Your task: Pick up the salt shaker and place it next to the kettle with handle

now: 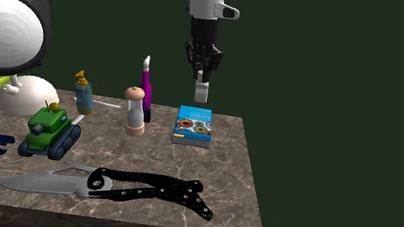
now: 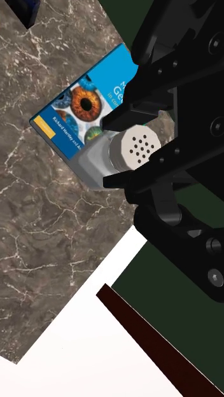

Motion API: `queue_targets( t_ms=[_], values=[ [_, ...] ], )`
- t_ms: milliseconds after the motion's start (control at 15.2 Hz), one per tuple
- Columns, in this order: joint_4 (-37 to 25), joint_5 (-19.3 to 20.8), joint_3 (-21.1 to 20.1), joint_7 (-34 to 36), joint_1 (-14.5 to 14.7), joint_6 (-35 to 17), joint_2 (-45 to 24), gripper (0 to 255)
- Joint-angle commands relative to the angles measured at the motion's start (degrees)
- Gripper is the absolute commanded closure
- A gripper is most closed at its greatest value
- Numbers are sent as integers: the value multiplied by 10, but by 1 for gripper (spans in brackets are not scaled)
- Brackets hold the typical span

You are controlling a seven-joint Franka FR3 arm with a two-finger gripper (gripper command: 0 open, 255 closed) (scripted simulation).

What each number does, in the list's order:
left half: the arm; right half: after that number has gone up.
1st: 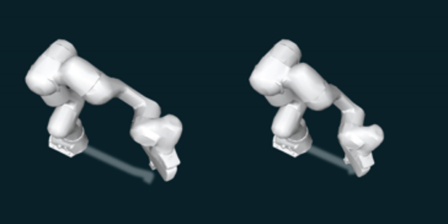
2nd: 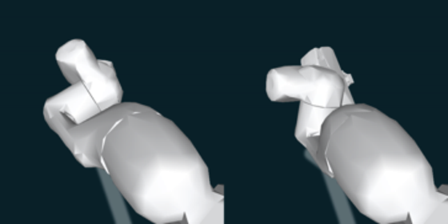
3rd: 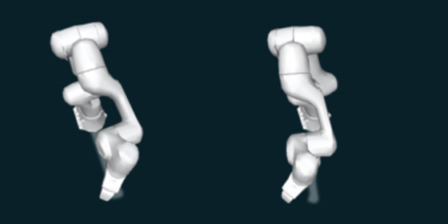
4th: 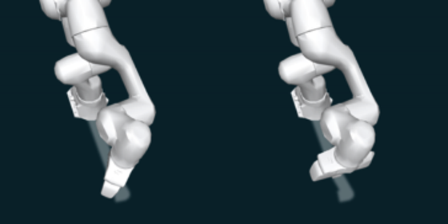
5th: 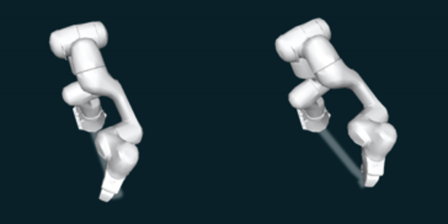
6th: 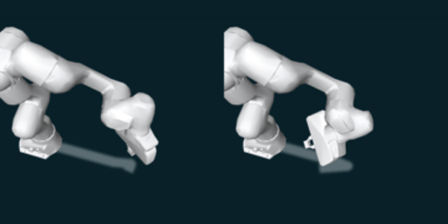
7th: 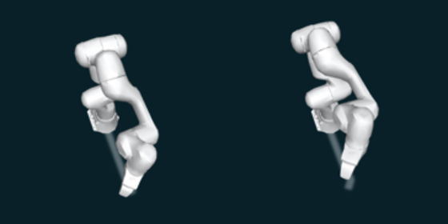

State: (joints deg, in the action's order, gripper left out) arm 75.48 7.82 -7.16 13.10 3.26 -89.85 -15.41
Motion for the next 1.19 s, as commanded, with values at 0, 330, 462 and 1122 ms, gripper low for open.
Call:
queue_targets(
  t_ms=[0,330,462,1122],
  values=[
    [-21,1,0,-1,1,18,-4,255],
    [-40,1,-4,6,8,44,3,255],
    [10,-3,-11,26,18,32,39,255],
    [174,-26,-58,130,70,8,170,255]
  ],
)
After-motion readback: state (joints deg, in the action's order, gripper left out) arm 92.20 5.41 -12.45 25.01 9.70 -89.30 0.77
